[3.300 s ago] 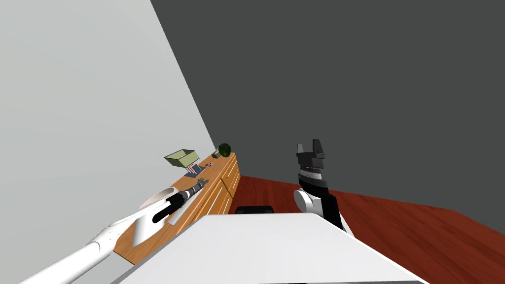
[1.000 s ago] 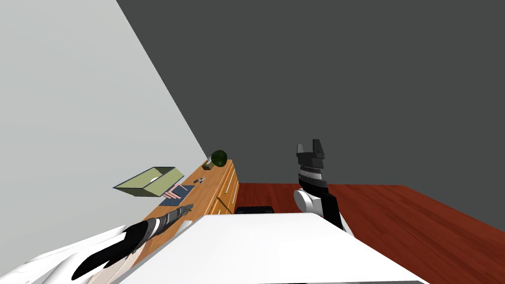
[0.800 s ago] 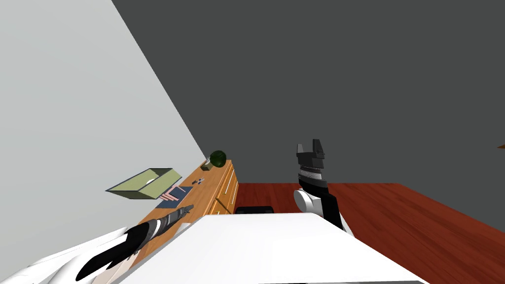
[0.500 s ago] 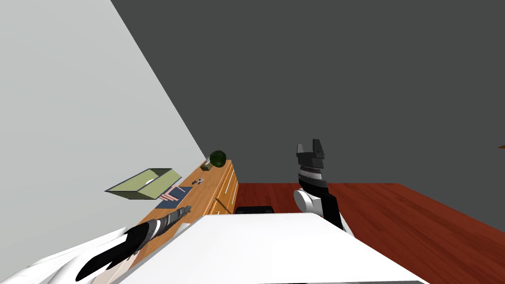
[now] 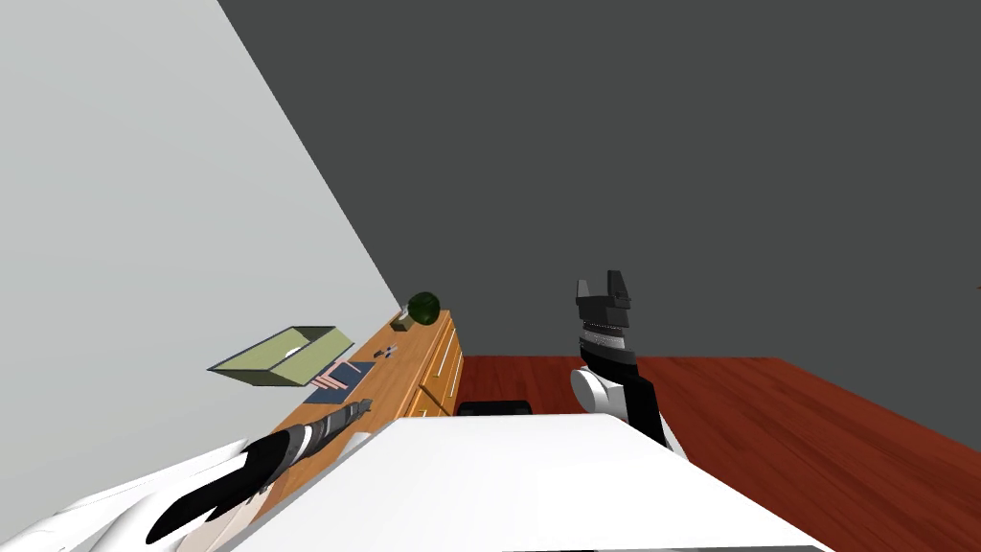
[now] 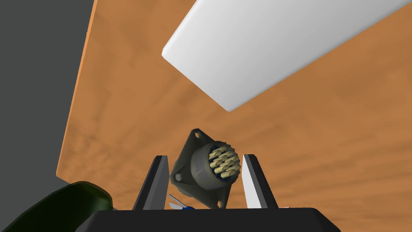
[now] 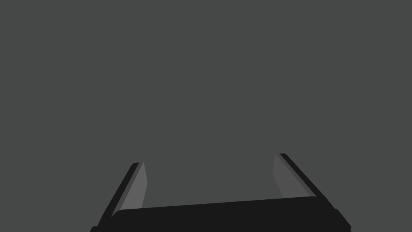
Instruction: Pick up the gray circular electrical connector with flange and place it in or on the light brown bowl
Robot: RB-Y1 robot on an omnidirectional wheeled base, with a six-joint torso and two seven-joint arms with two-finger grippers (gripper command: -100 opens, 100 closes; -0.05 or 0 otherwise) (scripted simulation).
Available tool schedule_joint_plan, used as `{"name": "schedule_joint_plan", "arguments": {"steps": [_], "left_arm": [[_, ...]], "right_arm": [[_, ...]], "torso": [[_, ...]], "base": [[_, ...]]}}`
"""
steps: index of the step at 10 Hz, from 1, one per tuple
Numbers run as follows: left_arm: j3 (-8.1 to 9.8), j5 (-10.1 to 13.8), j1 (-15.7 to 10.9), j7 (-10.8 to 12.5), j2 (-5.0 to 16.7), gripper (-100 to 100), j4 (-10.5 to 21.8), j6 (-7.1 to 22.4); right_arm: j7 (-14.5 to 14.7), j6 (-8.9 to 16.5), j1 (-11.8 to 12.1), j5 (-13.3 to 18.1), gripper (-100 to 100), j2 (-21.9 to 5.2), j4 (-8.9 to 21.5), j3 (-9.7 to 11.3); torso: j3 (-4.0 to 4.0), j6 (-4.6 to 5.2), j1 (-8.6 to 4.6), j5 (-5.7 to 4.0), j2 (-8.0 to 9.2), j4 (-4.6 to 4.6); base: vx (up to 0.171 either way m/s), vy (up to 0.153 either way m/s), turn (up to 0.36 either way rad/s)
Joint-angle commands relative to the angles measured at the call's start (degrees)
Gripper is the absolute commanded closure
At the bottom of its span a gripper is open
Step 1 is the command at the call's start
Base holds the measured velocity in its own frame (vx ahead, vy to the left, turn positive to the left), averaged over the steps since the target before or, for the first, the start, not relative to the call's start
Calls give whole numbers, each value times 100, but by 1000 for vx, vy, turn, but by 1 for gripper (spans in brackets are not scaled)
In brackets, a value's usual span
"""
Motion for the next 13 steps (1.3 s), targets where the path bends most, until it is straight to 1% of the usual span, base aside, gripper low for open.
{"name": "schedule_joint_plan", "arguments": {"steps": [1, 2, 3, 4, 6, 8, 11, 12, 13], "left_arm": [[31, 36, 70, 71, 165, 100, -136, -3], [29, 20, 50, 37, 101, 100, -84, -5], [32, 23, 58, 44, 111, 0, -92, -6], [38, 107, -21, 47, 149, 100, -1, -60], [73, 210, -142, 53, 229, 100, 121, -122], [119, 338, -297, 61, 340, 100, 276, -204], [223, 556, -578, 79, 526, 100, 562, -345], [223, 556, -578, 79, 526, 100, 562, -345], [272, 633, -681, 90, 588, 100, 670, -390]], "right_arm": [[0, 0, 0, 0, 0, 0, 0, 0], [0, 0, 0, 0, 0, 0, 0, 0], [0, 0, 0, 0, 0, 0, 0, 0], [0, 0, 0, 0, 0, 0, 0, 0], [0, 0, -2, 0, 0, 2, 0, 2], [0, 0, -2, 0, 0, 2, 0, 2], [0, 1, -2, 0, 0, 1, 0, 2], [0, 1, -2, 0, 0, 1, 1, 1], [0, 1, -2, 0, 0, 1, 1, 1]], "torso": [[0, 0, 0, 0, 0, 0], [2, -3, 1, 1, 4, 0], [1, 1, 1, 4, 1, 0], [-1, 1, 1, 3, -1, -1], [34, -11, -59, -6, 63, 9], [49, -22, -79, -11, 91, 12], [49, -18, -59, -11, 89, 13], [51, -19, -50, -9, 93, 14], [44, -17, -47, -6, 77, 12]], "base": [[-16, 11, 69], [-8, 5, 15], [0, 0, 0], [-101, -99, 112], [-200, -166, 126], [-192, -165, 119], [-196, -109, 116], [-143, -72, 52], [-126, -87, 96]]}}
